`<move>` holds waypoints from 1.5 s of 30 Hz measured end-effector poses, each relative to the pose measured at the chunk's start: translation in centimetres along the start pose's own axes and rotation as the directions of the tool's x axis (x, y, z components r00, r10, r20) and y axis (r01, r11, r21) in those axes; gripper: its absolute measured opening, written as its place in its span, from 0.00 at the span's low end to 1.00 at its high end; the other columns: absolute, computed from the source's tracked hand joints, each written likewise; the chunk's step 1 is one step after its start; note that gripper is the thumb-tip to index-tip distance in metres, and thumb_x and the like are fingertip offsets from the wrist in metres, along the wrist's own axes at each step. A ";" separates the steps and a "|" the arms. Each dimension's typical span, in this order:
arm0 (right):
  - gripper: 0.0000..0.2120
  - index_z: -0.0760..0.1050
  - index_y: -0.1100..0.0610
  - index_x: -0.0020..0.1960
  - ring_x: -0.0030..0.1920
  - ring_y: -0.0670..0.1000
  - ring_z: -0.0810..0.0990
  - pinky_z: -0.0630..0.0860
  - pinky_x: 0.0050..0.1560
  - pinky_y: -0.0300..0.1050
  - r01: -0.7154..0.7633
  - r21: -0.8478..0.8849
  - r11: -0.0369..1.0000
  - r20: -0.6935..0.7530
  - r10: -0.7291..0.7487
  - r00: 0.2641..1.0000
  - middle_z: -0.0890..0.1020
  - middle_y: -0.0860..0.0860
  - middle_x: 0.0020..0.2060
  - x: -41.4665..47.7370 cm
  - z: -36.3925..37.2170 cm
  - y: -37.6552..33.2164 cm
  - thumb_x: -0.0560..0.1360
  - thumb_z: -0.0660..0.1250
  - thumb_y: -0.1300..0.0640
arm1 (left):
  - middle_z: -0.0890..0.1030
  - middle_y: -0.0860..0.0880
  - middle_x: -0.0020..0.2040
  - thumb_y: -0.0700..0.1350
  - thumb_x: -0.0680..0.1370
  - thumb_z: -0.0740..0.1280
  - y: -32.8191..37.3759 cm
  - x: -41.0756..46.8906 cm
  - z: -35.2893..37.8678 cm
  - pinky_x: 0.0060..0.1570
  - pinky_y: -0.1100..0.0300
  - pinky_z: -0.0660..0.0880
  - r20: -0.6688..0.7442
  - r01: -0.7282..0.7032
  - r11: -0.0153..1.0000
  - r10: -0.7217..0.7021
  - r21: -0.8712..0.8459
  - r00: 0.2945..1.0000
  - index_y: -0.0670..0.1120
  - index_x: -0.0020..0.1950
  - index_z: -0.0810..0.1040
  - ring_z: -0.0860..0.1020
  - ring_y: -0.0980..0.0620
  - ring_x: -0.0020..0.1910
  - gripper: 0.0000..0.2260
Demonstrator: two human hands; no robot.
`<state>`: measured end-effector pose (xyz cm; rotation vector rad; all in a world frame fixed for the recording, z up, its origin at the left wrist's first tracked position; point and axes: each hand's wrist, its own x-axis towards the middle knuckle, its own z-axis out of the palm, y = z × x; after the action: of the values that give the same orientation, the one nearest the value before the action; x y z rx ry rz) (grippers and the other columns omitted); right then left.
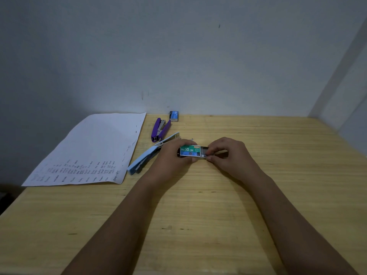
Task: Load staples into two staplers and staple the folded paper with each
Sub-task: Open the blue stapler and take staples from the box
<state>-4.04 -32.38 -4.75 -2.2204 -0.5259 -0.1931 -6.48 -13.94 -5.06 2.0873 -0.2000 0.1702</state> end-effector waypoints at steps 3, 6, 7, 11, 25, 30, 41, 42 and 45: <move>0.06 0.83 0.56 0.45 0.48 0.47 0.79 0.78 0.51 0.40 0.013 -0.038 0.999 0.002 -0.013 1.000 0.82 0.50 0.48 0.0 0.1 -0.2 0.69 0.73 0.62 | 0.75 0.57 0.55 0.42 0.72 0.71 0.0 0.0 0.0 0.39 0.80 0.71 0.001 -0.002 0.999 0.002 0.034 1.000 0.51 0.60 0.77 0.72 0.67 0.48 0.17; 0.04 0.82 0.56 0.45 0.47 0.46 0.79 0.78 0.50 0.38 0.034 -0.075 0.997 0.007 -0.033 0.999 0.82 0.50 0.48 0.0 0.1 -0.3 0.70 0.72 0.61 | 0.75 0.55 0.55 0.42 0.72 0.71 0.0 0.0 0.1 0.40 0.80 0.70 -0.001 -0.001 0.999 0.001 0.032 1.000 0.50 0.60 0.77 0.72 0.66 0.48 0.17; 0.04 0.82 0.55 0.44 0.47 0.46 0.79 0.78 0.49 0.39 0.045 -0.089 0.995 0.013 -0.044 0.999 0.81 0.50 0.47 0.0 0.1 -0.3 0.70 0.72 0.61 | 0.76 0.54 0.56 0.42 0.72 0.71 0.0 0.1 0.2 0.40 0.79 0.71 0.000 0.001 0.999 -0.001 0.037 1.000 0.50 0.60 0.77 0.73 0.65 0.48 0.17; 0.03 0.81 0.55 0.45 0.47 0.44 0.78 0.76 0.48 0.34 0.065 -0.105 0.992 0.055 -0.060 0.997 0.79 0.48 0.47 0.3 0.6 -0.4 0.71 0.71 0.60 | 0.77 0.51 0.59 0.43 0.72 0.72 -0.2 0.2 0.3 0.44 0.71 0.71 0.011 0.009 0.999 -0.009 0.052 1.000 0.50 0.61 0.76 0.72 0.60 0.53 0.17; 0.03 0.75 0.56 0.43 0.50 0.42 0.75 0.70 0.46 0.28 -0.065 0.088 0.994 0.048 0.061 0.997 0.78 0.49 0.50 0.5 0.5 -0.4 0.75 0.64 0.61 | 0.76 0.52 0.58 0.43 0.73 0.71 0.2 0.0 0.2 0.45 0.71 0.70 0.018 0.012 0.996 -0.014 0.085 1.000 0.51 0.62 0.76 0.71 0.61 0.52 0.18; 0.03 0.76 0.56 0.46 0.47 0.36 0.75 0.70 0.39 0.21 -0.003 0.084 0.996 -0.046 0.007 0.999 0.78 0.44 0.44 0.2 0.3 -0.6 0.76 0.63 0.61 | 0.75 0.53 0.57 0.44 0.73 0.71 0.1 0.1 0.1 0.42 0.72 0.69 0.035 0.037 0.997 -0.040 0.074 0.999 0.52 0.62 0.75 0.72 0.61 0.52 0.18; 0.11 0.79 0.53 0.54 0.50 0.42 0.78 0.73 0.55 0.38 -0.090 -0.094 0.991 -0.092 0.081 0.992 0.82 0.44 0.45 0.0 -0.5 1.0 0.71 0.71 0.59 | 0.68 0.57 0.56 0.49 0.74 0.70 -0.1 0.0 0.0 0.38 0.77 0.64 -0.011 0.021 0.981 -0.019 0.194 1.000 0.51 0.66 0.72 0.67 0.62 0.53 0.21; 0.12 0.79 0.53 0.55 0.53 0.42 0.76 0.71 0.57 0.38 -0.089 -0.109 0.990 -0.092 0.079 0.993 0.81 0.44 0.48 0.1 -0.5 0.9 0.72 0.70 0.58 | 0.69 0.57 0.57 0.49 0.74 0.69 -0.1 0.0 0.0 0.38 0.77 0.65 -0.004 0.019 0.981 -0.018 0.195 1.000 0.51 0.67 0.72 0.67 0.62 0.53 0.21; 0.10 0.80 0.52 0.53 0.52 0.42 0.76 0.72 0.53 0.36 -0.053 -0.084 0.995 -0.131 0.042 0.990 0.80 0.45 0.50 0.2 -0.2 0.5 0.73 0.69 0.58 | 0.74 0.55 0.59 0.48 0.73 0.70 -0.2 -0.1 0.0 0.41 0.74 0.68 -0.008 -0.002 0.984 0.003 0.177 1.000 0.52 0.64 0.73 0.71 0.60 0.55 0.19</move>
<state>-3.65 -32.70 -4.91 -2.2841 -0.4001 -0.3383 -6.55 -13.86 -5.21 2.2624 -0.1887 0.2041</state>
